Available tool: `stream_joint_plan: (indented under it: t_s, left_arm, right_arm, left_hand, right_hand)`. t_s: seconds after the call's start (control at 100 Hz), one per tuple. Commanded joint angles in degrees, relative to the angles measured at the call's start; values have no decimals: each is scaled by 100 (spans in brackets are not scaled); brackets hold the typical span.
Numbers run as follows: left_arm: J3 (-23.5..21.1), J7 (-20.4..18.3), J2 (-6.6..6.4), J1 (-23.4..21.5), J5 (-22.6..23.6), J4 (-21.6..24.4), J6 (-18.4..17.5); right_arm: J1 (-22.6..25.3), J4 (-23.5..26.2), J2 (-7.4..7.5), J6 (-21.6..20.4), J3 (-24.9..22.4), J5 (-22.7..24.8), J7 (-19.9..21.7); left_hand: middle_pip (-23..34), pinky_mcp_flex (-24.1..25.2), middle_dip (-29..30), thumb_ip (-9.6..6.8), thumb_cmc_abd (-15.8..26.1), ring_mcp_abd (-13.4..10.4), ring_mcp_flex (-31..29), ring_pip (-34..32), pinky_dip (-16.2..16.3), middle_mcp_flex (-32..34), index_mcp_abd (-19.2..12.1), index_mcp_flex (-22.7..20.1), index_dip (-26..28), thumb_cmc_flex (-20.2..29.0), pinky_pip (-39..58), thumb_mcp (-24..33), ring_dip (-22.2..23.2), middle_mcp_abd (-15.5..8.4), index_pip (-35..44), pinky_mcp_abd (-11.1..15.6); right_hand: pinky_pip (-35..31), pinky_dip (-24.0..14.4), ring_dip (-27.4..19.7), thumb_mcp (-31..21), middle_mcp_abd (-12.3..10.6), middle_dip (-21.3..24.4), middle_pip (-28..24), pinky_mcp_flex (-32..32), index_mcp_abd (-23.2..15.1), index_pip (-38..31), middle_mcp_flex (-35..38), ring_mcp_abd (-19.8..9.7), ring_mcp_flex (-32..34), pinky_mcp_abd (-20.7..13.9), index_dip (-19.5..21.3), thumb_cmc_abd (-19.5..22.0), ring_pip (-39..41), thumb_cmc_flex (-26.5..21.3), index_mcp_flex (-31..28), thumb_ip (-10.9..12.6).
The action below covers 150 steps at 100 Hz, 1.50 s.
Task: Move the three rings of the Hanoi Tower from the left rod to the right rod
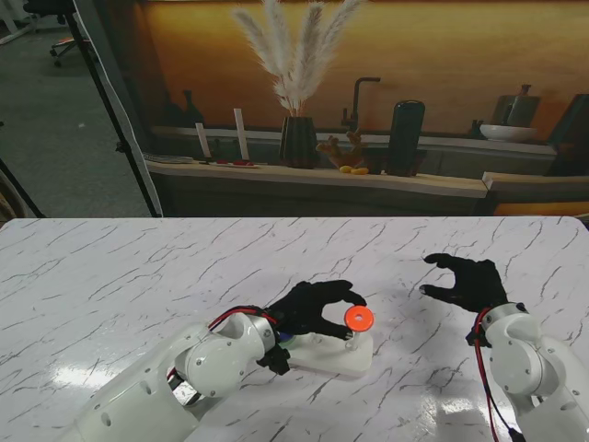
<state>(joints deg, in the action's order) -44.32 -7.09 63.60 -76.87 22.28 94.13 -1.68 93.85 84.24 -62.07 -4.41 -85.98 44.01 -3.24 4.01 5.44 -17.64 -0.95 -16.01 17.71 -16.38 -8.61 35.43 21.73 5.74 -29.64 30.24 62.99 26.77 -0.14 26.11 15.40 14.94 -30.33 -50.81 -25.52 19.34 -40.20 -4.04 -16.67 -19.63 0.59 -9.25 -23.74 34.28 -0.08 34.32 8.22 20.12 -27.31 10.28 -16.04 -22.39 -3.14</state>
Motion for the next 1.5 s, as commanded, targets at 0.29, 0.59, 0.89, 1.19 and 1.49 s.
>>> stream_joint_plan:
  t_s: [0.29,0.59,0.89,1.19,1.49]
  left_arm:
    - [126,-65,56,73,-19,-163,-91]
    - [144,-87,57,94,-32,-184,-61]
    - [202,-92,76,159,-94,-285,0]
    - [252,-120,79,197,-110,-340,45]
    - [238,-161,67,215,-96,-291,62]
  right_arm:
    - [53,-28,-28,-19,-41,-3,-32]
    - [50,-46,-30,-31,-37,-15,-41]
    - [48,-52,-32,-47,-44,-22,-56]
    - [57,-54,-33,-49,-56,-22,-58]
    - [44,-69,-30,-39,-23,-38,-30]
  left_hand:
    - [51,63,-127,-96,279,-68,-52,-30,4,70,-194,-219,-1,264,6,15,65,-142,200,-143]
    - [54,62,-129,-95,275,-65,-56,-33,4,73,-173,-222,-3,264,9,14,67,-144,207,-139]
    - [64,64,-135,-95,281,-71,-68,-43,7,92,-164,-216,-3,264,21,17,74,-151,216,-129]
    - [64,68,-137,-94,282,-72,-62,-44,11,91,-152,-212,-8,269,37,17,77,-143,217,-136]
    - [52,77,-131,-89,278,-61,-53,-37,1,72,-161,-202,-25,256,29,9,73,-137,186,-139]
  right_hand:
    - [-106,86,39,65,-60,-1,-44,25,56,-66,176,-7,34,1399,-39,72,120,-21,-141,118]
    - [-111,86,39,67,-65,-1,-44,23,58,-72,173,-4,36,1403,-40,70,121,-22,-146,119]
    - [-123,83,37,66,-57,-1,-46,13,54,-72,169,-7,31,1392,-43,74,119,-25,-141,119]
    - [-127,84,39,67,-63,0,-47,13,56,-72,171,-7,39,1398,-45,72,125,-26,-139,119]
    - [-132,85,38,69,-59,0,-49,12,58,-75,173,-8,37,1394,-46,70,125,-28,-144,119]
